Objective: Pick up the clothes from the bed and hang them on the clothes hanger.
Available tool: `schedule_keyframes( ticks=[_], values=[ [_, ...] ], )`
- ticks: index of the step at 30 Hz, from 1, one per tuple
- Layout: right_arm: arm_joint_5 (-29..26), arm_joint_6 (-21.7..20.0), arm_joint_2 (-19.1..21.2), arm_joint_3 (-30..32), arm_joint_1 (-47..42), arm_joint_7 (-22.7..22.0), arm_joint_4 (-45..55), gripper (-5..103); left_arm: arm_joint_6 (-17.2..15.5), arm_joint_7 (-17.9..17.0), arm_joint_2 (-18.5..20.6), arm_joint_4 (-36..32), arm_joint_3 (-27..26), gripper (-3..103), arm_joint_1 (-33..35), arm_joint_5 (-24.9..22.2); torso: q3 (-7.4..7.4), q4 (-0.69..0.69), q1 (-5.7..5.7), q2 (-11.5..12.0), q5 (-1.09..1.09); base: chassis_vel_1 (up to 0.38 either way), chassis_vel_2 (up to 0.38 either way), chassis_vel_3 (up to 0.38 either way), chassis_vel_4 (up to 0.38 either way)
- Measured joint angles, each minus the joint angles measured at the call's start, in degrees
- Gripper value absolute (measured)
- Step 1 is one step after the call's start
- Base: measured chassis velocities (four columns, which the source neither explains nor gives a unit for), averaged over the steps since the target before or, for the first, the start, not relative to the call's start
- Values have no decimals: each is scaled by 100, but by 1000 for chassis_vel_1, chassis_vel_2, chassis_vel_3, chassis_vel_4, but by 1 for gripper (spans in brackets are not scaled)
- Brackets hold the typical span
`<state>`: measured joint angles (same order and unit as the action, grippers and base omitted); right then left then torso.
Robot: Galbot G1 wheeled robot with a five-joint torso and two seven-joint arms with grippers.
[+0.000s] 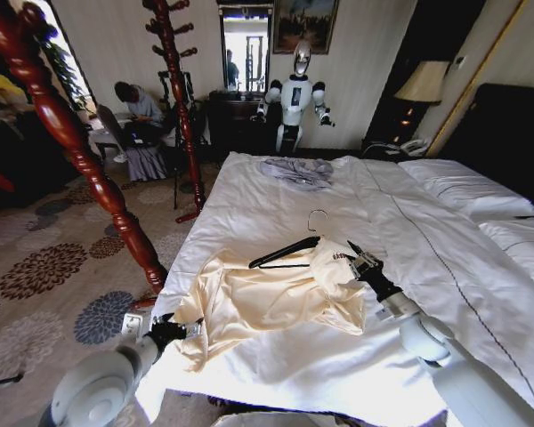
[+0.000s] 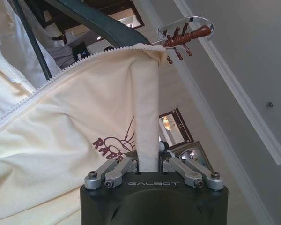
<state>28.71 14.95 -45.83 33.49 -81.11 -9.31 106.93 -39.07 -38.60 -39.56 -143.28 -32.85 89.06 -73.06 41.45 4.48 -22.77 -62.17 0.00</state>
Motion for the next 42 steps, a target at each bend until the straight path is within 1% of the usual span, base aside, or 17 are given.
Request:
schedule_keyframes(
  ticks=[5, 8, 9, 10, 14, 15, 18, 19, 23, 24, 28, 29, 32, 33, 36, 38, 42],
  values=[
    [-9, -5, 54, -83, 72, 0, -3, 19, 236, 303, 37, 384, 113, 100, -521, -153, 0, -2, 0, 0, 0, 0, 0, 0, 0],
    [-22, -14, 80, -149, 129, 0, -30, 19, 283, 342, 14, 641, 275, 100, -922, -302, 0, -4, 0, 0, 1, 0, 0, 0, 0],
    [-31, -16, 98, -187, 164, 3, -54, 19, 284, 340, -8, 852, 400, 100, -1287, -456, 0, -3, 0, 0, 0, 0, 0, 0, 0],
    [-31, -16, 98, -187, 164, 3, -54, 19, 284, 340, -8, 852, 400, 100, -1287, -456, 0, -3, 0, 0, 0, 0, 0, 0, 0],
    [-64, -18, 159, -273, 236, 14, -123, 19, 234, 222, -154, 1705, 915, 100, -2553, -904, 0, -3, 0, 0, -1, 0, 0, 0, 0],
    [-64, -18, 159, -273, 236, 14, -123, 19, 234, 222, -154, 1705, 915, 100, -2553, -904, 0, -3, 0, 0, -1, 0, 0, 0, 0],
    [-81, -18, 197, -273, 229, 17, -141, 19, 178, 46, -316, 2430, 1541, 100, -3456, -1159, 0, 0, 0, 0, 0, 0, 0, 0, 0],
    [-81, -18, 197, -273, 229, 17, -141, 19, 178, 46, -316, 2430, 1541, 100, -3456, -1159, 0, 0, 0, 0, 0, 0, 0, 0, 0],
    [-101, -20, 230, -280, 250, 22, -150, 19, 115, -207, -831, 3407, 2289, 100, -4561, -1507, 1, -1, 0, 0, -1, 0, 0, 0, 0],
    [-101, -20, 230, -280, 250, 22, -150, 19, 115, -207, -831, 3407, 2289, 100, -4561, -1507, 1, -1, 0, 0, -1, 0, 0, 0, 0],
    [-106, -24, 269, -281, 229, 26, -153, 19, 80, -571, -1548, 4207, 2537, 100, -5252, -1769, 0, -1, -1, 1, -2, 0, 0, 0, 0],
    [-106, -24, 269, -281, 229, 26, -153, 19, 80, -571, -1548, 4207, 2537, 100, -5252, -1769, 0, -1, -1, 1, -2, 0, 0, 0, 0],
    [-105, -25, 290, -288, 237, 29, -160, 19, 72, -703, -2044, 4836, 2646, 101, -5642, -1738, 0, 0, -1, 1, -1, 0, 0, 0, 0],
    [-105, -25, 290, -288, 237, 29, -160, 19, 72, -703, -2044, 4836, 2646, 101, -5642, -1738, 0, 0, -1, 1, -1, 0, 0, 0, 0],
    [-110, -36, 314, -291, 250, 31, -157, 19, 70, -726, -2380, 5427, 2694, 99, -5904, -1521, 0, -2, -1, 1, -1, 0, 0, 0, 0],
    [-113, -37, 319, -291, 244, 31, -155, 19, 69, -720, -2428, 5529, 2702, 97, -5940, -1459, 0, -2, -1, 0, -1, 0, 0, 0, 0],
    [-116, -38, 317, -290, 226, 37, -154, 19, 109, -551, -2679, 5914, 2740, 93, -5970, -995, 0, -2, 0, 0, -1, 0, 0, 0, 0]
  ],
)
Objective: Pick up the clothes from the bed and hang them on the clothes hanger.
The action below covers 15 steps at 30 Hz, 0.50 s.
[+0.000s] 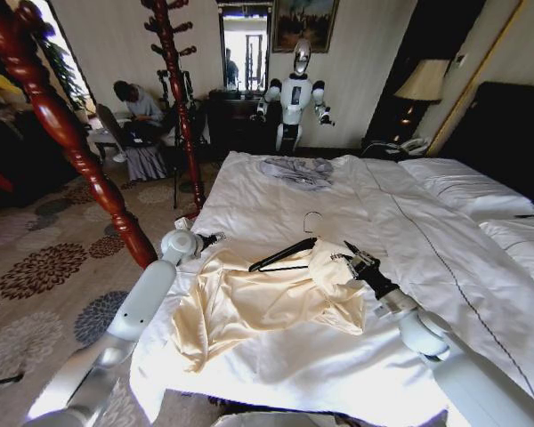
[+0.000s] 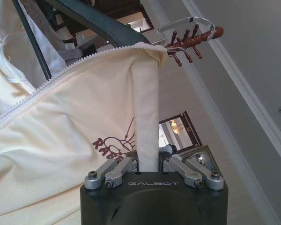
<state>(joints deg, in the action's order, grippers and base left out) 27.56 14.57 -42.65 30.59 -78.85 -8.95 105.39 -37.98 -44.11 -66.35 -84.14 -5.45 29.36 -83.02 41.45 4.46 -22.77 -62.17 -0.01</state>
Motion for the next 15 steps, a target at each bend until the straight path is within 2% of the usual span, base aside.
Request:
schedule_keyframes(
  ticks=[2, 4, 5, 9, 11, 13, 14, 15],
  values=[
    [-1, 0, -5, 0, 3, 0, -2, 19, 7, 22, -33, 16, 4, 93, 16, 46, 0, 0, 0, -1, 0, 0, 0, 0, 0],
    [-33, -3, -10, -1, 13, 2, -2, 19, 11, 76, -170, 78, 33, 87, 55, 174, 0, 0, 0, -1, 0, 0, 0, 0, 0],
    [-33, -3, -10, -1, 13, 2, -2, 19, 11, 76, -170, 78, 33, 87, 55, 174, 0, 0, 0, -1, 0, 0, 0, 0, 0],
    [-99, -86, -5, -32, 57, 49, 120, 19, 58, 397, -340, 372, 106, 65, -19, 560, -1, 1, 1, -1, 0, 0, 0, 0, 0],
    [-88, -87, -5, -38, 66, 58, 142, 19, 58, 409, -356, 416, 120, 65, -28, 587, -1, 1, 1, -1, 0, 0, 0, 0, 0],
    [-56, -87, 7, -51, 81, 82, 195, 19, 58, 421, -439, 588, 161, 54, -35, 691, 0, -1, 1, -1, 0, 0, 0, 0, 0],
    [-56, -87, 7, -51, 81, 82, 195, 19, 58, 421, -439, 588, 161, 54, -35, 691, 0, -1, 1, -1, 0, 0, 0, 0, 0],
    [-56, -87, 12, -51, 81, 84, 195, 19, 58, 421, -469, 623, 166, 48, -35, 716, -1, -1, 1, -1, 1, 0, 0, 0, 0]
  ],
)
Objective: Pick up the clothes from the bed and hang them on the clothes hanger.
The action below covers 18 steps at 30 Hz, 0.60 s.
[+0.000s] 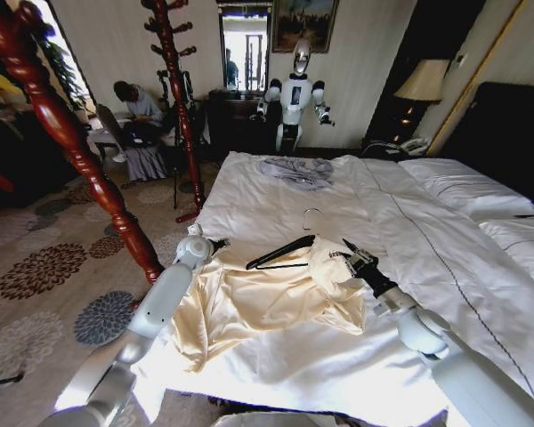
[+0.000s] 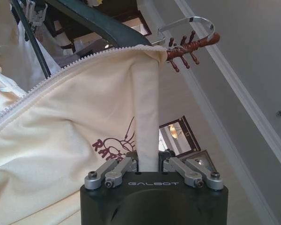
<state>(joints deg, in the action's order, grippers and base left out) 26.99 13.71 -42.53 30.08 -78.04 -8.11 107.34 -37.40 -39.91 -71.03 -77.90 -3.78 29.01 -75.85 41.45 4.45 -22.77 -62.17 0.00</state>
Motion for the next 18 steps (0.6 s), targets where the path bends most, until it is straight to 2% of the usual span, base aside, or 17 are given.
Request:
schedule_keyframes(
  ticks=[2, 4, 5, 10, 11, 13, 14, 18],
  values=[
    [-2, 10, 11, 2, 2, 1, -22, 19, 2, 0, -55, 64, 26, 38, 8, 40, 0, 2, 0, 0, 0, 0, 0, 0, 0],
    [-3, 12, 12, 3, 4, 1, -31, 19, 2, 0, -62, 74, 37, 38, 12, 46, 0, 2, 0, 0, 0, 0, 0, 0, 0],
    [-4, 18, 13, 6, 14, 1, -46, 19, 4, -6, -78, 89, 54, 27, 26, 55, 0, 2, 0, 0, 0, 0, 0, 0, 0],
    [-5, 26, 12, 8, 23, 0, -62, 19, 21, -64, -94, 93, 56, 16, 76, 56, 0, 1, 0, 0, 0, 0, 0, 0, 0],
    [-8, 28, 11, 12, 20, -3, -80, 19, 31, -75, -84, 67, 58, 5, 98, 55, 0, 1, 0, 0, 0, 0, 0, 0, 0],
    [-10, 31, 9, 15, 16, -5, -93, 19, 44, -77, -74, 48, 59, 5, 107, 54, 0, 1, 0, 0, 0, 0, 0, 0, 0],
    [-11, 36, 5, 16, 9, -8, -113, 19, 57, -82, -48, 14, 60, 1, 116, 46, 0, 2, 0, 0, 0, 0, 0, 0, 0],
    [-10, 44, -16, 17, 2, -13, -143, 19, 93, -78, 18, -97, 60, 1, 127, 25, 0, 2, 0, 0, 0, 0, 0, 0, 0]
  ],
)
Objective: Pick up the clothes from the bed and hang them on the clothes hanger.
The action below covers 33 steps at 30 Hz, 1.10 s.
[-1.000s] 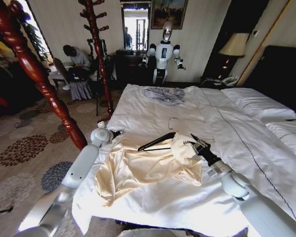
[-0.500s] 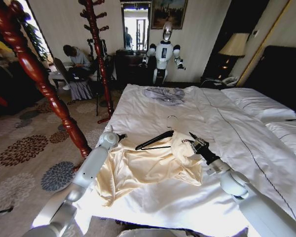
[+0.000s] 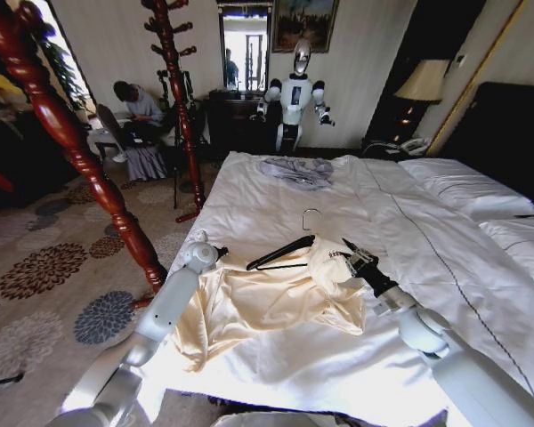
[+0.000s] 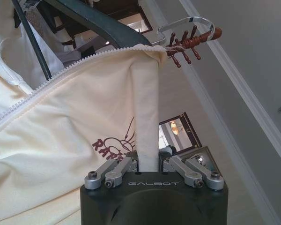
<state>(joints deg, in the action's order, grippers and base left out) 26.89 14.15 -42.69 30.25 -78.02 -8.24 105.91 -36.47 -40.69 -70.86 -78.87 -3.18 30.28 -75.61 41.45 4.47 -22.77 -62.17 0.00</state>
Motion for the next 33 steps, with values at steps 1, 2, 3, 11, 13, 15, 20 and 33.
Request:
schedule_keyframes(
  ticks=[1, 2, 3, 11, 13, 15, 20, 33],
  values=[
    [2, 1, -10, 0, 0, -2, -11, 19, 1, 0, 39, -56, 3, 1, 6, -13, 0, 0, 0, 0, 0, 0, 0, 0, 0],
    [3, 1, -23, 0, 3, -6, -25, 19, -13, -28, 97, -131, 11, 1, 13, -16, 0, 0, 0, 0, 0, 0, 0, 0, 0],
    [3, 1, -23, 0, 3, -6, -25, 19, -13, -28, 97, -131, 11, 1, 13, -16, 0, 0, 0, 0, 0, 0, 0, 0, 0],
    [-67, -15, -40, -9, 57, -37, -109, 19, 42, -8, 605, -798, 34, 1, 28, 158, 0, 0, 0, 0, 1, 0, 0, 0, 0],
    [-117, -50, -53, -17, 86, -61, -137, 19, 104, 151, 832, -1118, 54, 1, 23, 335, 0, 0, 0, 0, 1, 0, 0, 0, 0],
    [-145, -70, -58, -21, 98, -72, -147, 19, 122, 210, 915, -1250, 56, 1, 33, 396, 0, 0, 0, 0, 1, 0, 0, 0, 0],
    [-422, -295, -76, -71, 188, -152, -266, 19, 249, 775, 1599, -2600, -6, 1, 494, 939, 0, 0, 0, -1, 1, 0, 0, 0, 0],
    [-666, -413, -77, -222, 195, -149, -173, 19, 478, 1037, 2240, -3889, -532, 1, 1497, 1519, -1, 0, 1, -1, 1, 0, 0, 0, 0]
  ],
)
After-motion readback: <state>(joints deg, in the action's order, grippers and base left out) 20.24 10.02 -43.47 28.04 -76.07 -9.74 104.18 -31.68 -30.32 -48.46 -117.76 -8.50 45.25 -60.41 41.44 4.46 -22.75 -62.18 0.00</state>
